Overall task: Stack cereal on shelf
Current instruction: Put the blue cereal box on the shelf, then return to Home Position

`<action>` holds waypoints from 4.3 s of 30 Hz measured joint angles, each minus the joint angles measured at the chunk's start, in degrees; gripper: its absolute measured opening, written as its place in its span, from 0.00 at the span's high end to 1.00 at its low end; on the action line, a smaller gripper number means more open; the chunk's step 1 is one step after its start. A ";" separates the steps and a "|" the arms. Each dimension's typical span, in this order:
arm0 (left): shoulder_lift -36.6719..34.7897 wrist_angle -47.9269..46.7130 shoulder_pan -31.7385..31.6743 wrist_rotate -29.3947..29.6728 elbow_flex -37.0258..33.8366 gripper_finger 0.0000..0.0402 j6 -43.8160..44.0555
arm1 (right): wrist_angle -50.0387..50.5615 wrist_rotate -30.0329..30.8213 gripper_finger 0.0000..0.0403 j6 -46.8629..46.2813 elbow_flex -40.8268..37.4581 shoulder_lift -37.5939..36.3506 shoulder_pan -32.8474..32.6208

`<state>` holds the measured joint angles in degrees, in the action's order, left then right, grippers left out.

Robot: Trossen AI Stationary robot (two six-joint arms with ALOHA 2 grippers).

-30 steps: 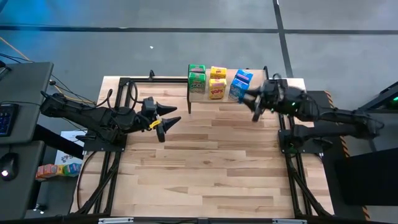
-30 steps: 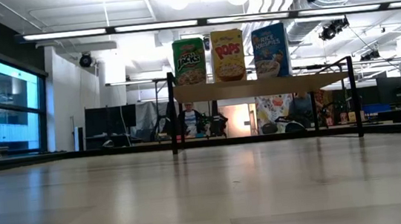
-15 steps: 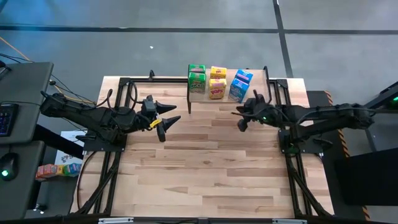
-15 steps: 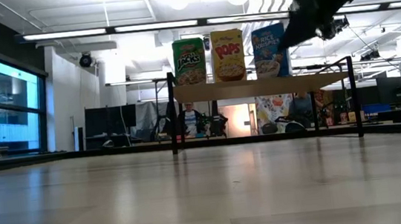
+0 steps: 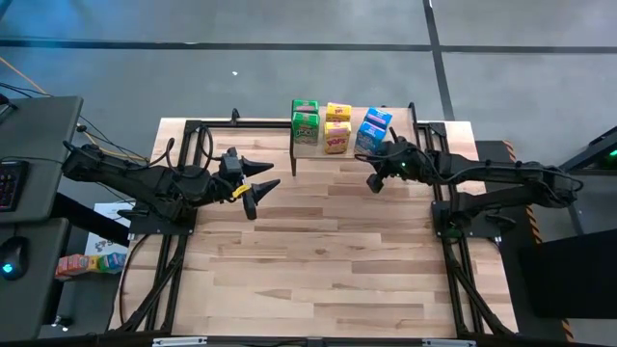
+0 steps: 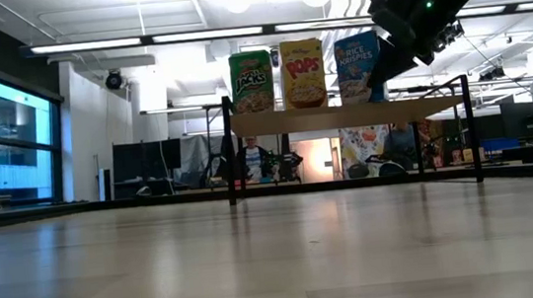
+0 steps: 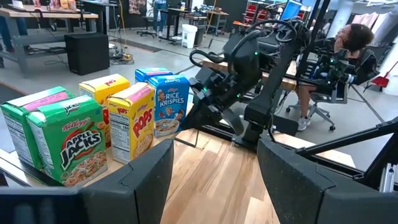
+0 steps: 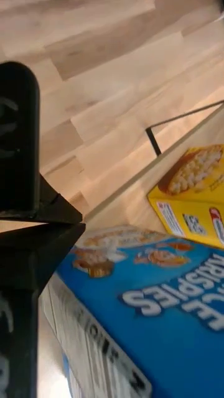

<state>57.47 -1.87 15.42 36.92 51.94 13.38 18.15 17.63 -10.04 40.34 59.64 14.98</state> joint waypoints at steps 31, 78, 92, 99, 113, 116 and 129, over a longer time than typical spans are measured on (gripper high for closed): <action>-3.64 -0.09 0.00 -4.52 0.04 0.45 1.32 | 12.64 -7.42 1.00 2.36 0.15 -9.24 6.36; -56.30 16.82 -11.19 -29.37 -51.17 1.00 7.22 | 2.20 -19.65 1.00 -19.50 0.09 -19.68 -8.67; -56.26 16.24 -11.19 -29.34 -51.17 1.00 10.50 | 4.29 -23.41 1.00 -3.13 0.09 -23.06 -8.67; -57.27 15.43 -11.20 -29.34 -51.17 1.00 10.50 | -7.99 -35.04 1.00 -4.37 -6.38 -24.75 -8.67; -57.27 3.23 -14.65 -30.89 -51.21 1.00 10.26 | -34.44 -24.59 1.00 -10.91 -33.50 -36.65 -11.38; -57.27 3.27 -14.71 -30.90 -51.21 1.00 10.08 | -38.00 -19.61 1.00 -7.98 -37.16 -38.73 -11.38; -57.27 3.32 -14.71 -30.99 -51.21 1.00 10.06 | -27.96 -6.40 1.00 -1.25 -39.76 -39.87 -11.36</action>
<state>0.21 1.45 0.71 5.93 0.73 23.44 -9.81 11.22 -11.29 0.58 19.77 3.62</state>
